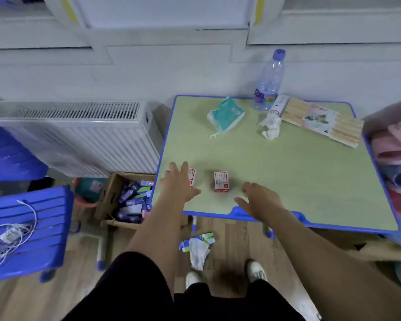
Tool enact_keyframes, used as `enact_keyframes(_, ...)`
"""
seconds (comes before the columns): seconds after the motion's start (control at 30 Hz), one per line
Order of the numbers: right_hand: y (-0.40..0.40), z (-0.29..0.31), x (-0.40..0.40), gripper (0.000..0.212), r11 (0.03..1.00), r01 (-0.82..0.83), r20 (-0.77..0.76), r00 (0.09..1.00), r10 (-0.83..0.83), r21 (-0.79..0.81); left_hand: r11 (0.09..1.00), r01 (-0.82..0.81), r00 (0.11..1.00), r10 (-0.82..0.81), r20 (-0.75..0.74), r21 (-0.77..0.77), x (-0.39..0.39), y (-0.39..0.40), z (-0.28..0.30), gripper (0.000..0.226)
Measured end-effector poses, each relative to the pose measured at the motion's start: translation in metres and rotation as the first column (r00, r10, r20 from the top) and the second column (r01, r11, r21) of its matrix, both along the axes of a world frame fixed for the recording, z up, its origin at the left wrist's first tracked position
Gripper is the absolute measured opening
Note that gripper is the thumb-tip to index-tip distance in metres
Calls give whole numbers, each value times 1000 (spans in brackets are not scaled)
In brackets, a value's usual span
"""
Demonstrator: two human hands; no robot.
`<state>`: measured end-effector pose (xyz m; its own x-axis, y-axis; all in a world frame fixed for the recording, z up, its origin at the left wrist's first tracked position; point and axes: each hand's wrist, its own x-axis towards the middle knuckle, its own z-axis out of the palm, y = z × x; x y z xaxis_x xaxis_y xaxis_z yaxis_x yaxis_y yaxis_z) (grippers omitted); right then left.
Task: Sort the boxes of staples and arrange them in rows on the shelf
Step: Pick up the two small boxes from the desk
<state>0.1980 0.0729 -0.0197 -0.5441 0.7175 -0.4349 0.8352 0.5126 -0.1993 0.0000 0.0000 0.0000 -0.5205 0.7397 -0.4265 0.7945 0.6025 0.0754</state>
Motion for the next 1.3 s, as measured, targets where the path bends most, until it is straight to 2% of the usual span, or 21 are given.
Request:
enact_keyframes(0.2, -27, -10, -4, 41, 987, 161, 2, 987, -161, 0, 989, 129, 991, -126, 46, -71, -16, 15, -11, 86)
enact_keyframes(0.4, -36, -12, -7, 43, 966, 256, -17, 967, -256, 21, 988, 157, 986, -156, 59, -12, -15, 21, -27, 51)
enact_keyframes(0.63, -34, -11, -18, 46, 962, 274, -23, 962, -273, 22, 978, 204, 978, -206, 36, 41, -17, 18, -28, 41)
enact_keyframes(0.8, -22, -6, -42, 68, 948, 314, -87, 944, -317, -49, 950, 298, 954, -296, -37, 90, -23, 1, -24, 36)
enact_keyframes(0.93, -13, -7, -61, 78, 953, 293, -109, 947, -300, -76, 963, 246, 968, -239, -79, 112, -25, -15, -23, 41)
enact_keyframes(1.1, -6, -10, -77, 87, 976, 191, -112, 973, -203, -109, 986, 45, 998, -39, -39, 163, -18, -43, -23, 41)
enact_keyframes(1.3, 3, -12, -87, 65, 996, 68, -18, 997, -70, -65, 975, -156, 987, 159, -9, 157, -1, -81, -25, 44)
